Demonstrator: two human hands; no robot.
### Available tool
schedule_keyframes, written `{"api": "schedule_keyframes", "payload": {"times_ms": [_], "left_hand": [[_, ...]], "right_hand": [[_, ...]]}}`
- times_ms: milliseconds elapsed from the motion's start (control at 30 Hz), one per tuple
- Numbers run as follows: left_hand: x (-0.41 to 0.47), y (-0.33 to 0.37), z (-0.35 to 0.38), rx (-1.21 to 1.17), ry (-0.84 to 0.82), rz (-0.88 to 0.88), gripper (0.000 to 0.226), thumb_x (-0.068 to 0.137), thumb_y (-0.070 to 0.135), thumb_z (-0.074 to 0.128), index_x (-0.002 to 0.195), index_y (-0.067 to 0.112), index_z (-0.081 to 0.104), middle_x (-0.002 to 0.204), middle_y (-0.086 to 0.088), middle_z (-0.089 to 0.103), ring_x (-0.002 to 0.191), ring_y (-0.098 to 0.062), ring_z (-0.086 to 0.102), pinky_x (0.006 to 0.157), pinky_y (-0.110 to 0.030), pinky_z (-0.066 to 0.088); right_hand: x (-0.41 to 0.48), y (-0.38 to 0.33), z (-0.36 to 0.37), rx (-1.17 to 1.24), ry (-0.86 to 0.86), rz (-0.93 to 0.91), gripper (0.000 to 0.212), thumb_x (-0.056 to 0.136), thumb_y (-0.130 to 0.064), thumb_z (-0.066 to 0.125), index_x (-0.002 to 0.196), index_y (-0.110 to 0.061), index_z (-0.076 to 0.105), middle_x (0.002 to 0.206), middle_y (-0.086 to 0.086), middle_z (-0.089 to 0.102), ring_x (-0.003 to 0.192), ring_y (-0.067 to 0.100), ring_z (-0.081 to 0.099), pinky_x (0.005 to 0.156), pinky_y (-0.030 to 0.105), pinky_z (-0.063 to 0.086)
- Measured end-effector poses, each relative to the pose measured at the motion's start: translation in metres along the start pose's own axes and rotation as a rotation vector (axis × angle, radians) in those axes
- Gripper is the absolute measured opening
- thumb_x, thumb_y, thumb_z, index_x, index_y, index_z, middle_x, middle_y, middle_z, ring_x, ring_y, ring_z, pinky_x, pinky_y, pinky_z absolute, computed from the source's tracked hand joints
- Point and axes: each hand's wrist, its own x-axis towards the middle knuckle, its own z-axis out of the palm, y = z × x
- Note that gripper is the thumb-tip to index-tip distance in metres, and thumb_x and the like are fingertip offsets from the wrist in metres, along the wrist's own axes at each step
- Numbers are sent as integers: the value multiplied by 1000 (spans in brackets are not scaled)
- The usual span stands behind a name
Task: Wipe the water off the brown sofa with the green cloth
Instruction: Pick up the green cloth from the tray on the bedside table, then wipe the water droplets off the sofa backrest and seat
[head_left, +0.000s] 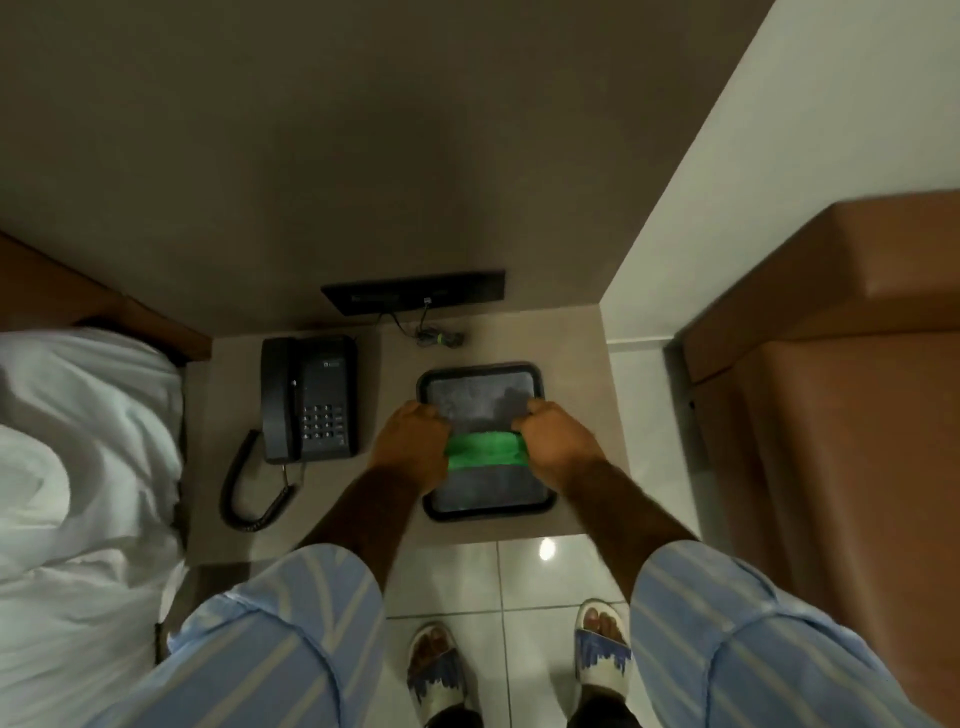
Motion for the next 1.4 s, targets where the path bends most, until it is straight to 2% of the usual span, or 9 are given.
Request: {"api": "schedule_keyframes", "payload": {"times_ms": [167,267,367,633,800,967,1167,1300,1400], "left_hand": [[-37,20,-115,-52,149,69,35,82,19,62,117,16,60,121,-12,63,117,-33,56,99,-42,49],[-58,46,-195,-39,162,157,32,86,22,62,117,17,59,119,-16,65,110,-38,62,94,-47,52],[-83,86,-265,20,177,264,27,93,22,59,119,14,63,122,-14,67,113,-35,62,96,-41,47],[-173,222,-364,-154,236,468,24,86,10,70,110,11,73,107,-13,74,102,-29,67,91,-34,53],[-224,321,-356,-247,233,606,23,79,8,70,98,20,75,87,-1,71,86,-23,68,74,-26,50],[-278,447,-326,-296,222,743,28,70,10,68,94,24,75,90,1,76,83,-17,69,79,-28,57],[-361,605,-261,-297,155,866,25,70,11,72,87,28,73,80,7,75,72,-9,67,66,-17,48],[-412,697,-208,-303,78,927,22,70,9,74,88,22,73,81,0,75,74,-16,68,69,-22,51],[-442,759,-174,-296,41,985,19,70,8,72,85,19,71,73,3,72,68,-13,63,56,-7,45]], "right_hand": [[-71,-1,-105,43,165,62,32,103,-16,52,131,-7,64,143,18,52,130,39,56,105,39,48],[-127,-1,-174,111,247,127,37,92,-11,67,129,-9,66,134,16,59,123,35,63,106,40,52],[-193,3,-228,105,312,176,41,87,-7,74,127,-12,67,128,15,66,118,34,66,104,43,54],[-384,50,-280,150,502,362,38,88,-9,70,126,-12,71,123,15,73,115,36,68,98,38,55],[-506,97,-257,226,580,489,32,92,-9,67,124,-12,73,119,13,76,114,34,70,92,37,55],[-634,156,-204,255,636,605,31,91,-9,69,122,-12,73,121,13,74,115,34,68,97,40,55],[-795,229,-108,343,681,765,23,87,-9,69,109,-15,74,113,10,76,108,33,70,89,36,53],[-887,272,-44,416,698,866,23,88,-11,73,111,-16,72,115,9,75,108,32,70,90,38,54],[-940,298,2,471,725,946,21,89,-13,74,109,-16,71,112,8,76,105,32,70,87,37,54]]}}
